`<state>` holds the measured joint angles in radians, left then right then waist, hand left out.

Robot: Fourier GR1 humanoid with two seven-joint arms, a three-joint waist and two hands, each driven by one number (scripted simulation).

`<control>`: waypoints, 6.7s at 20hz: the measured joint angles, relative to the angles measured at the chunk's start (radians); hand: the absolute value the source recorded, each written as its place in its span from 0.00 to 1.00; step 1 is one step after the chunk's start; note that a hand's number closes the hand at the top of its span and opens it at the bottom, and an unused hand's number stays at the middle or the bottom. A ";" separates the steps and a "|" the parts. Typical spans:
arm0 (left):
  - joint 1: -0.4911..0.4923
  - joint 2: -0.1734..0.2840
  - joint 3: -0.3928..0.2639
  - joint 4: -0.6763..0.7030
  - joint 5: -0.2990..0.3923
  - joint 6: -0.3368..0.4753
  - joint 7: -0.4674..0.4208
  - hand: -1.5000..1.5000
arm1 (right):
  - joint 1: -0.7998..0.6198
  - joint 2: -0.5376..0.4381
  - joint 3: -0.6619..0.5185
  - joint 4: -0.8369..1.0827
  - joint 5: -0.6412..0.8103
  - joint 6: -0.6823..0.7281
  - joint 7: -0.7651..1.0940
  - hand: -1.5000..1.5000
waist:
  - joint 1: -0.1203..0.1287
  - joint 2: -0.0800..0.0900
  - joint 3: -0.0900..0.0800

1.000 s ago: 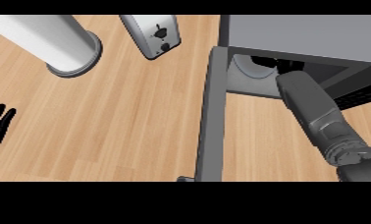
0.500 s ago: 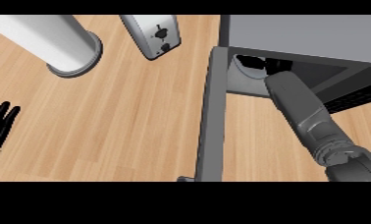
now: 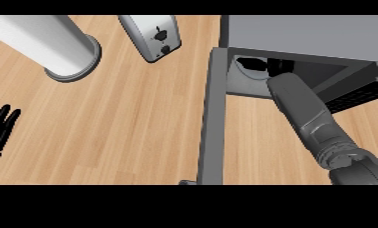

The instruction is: Pick up the milk, place it into the microwave and close the microwave

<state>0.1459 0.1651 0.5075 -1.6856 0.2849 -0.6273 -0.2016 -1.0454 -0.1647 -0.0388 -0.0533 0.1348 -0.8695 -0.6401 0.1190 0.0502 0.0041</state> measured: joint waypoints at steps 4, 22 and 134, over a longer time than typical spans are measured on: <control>0.014 -0.001 0.006 0.007 -0.014 -0.006 -0.026 0.00 | 0.016 0.003 -0.015 -0.019 -0.012 0.018 -0.019 0.00 | -0.010 -0.005 0.000; 0.128 -0.066 -0.008 -0.095 -0.031 -0.009 -0.042 0.00 | 0.167 0.042 -0.111 -0.108 -0.106 0.295 -0.212 0.00 | -0.073 -0.035 -0.002; -1.127 -0.099 -1.363 0.850 0.392 1.142 -0.123 1.00 | 1.163 -0.396 -0.029 -2.052 -0.757 1.124 0.369 0.00 | -0.532 0.027 -0.005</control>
<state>-0.9811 0.0663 -0.8558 -0.8360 0.6772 0.5146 -0.3243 0.1173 -0.5609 -0.0676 -2.1053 -0.6227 0.2542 -0.2715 -0.4128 0.0768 -0.0010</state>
